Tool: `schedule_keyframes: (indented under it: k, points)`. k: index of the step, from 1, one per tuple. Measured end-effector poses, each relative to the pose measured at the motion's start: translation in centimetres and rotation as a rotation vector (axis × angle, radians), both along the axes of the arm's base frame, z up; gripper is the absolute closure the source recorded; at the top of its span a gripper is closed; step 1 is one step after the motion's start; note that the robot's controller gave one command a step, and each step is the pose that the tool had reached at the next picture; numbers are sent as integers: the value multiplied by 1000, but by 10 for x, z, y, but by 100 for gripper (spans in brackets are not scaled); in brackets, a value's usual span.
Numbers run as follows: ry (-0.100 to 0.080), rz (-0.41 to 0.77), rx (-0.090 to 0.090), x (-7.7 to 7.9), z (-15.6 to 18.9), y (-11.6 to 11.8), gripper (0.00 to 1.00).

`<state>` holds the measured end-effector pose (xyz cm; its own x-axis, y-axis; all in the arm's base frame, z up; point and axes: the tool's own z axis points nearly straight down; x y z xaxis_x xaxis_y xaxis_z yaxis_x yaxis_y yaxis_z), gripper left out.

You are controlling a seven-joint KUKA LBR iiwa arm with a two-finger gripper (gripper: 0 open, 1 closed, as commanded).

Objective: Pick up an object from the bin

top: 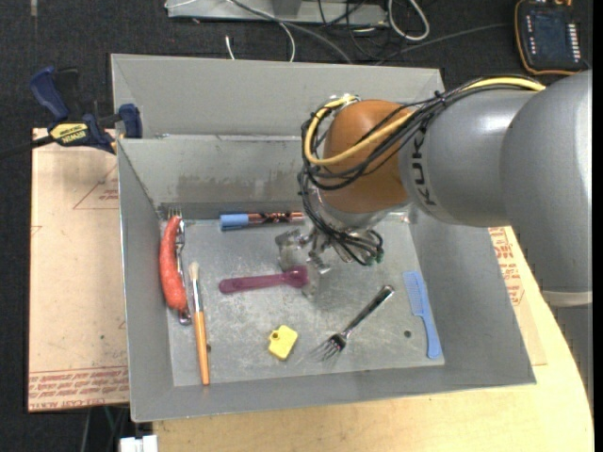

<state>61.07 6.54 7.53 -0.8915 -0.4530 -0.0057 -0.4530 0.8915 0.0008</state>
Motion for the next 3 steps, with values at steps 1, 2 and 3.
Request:
schedule_keyframes:
  k: [1, 2, 3]
  points:
    - [0, 0, 0, 0, 0, 0, 100]
    - [0, 0, 0, 0, 0, 0, 100]
    - [0, 0, 0, 0, 0, 0, 100]
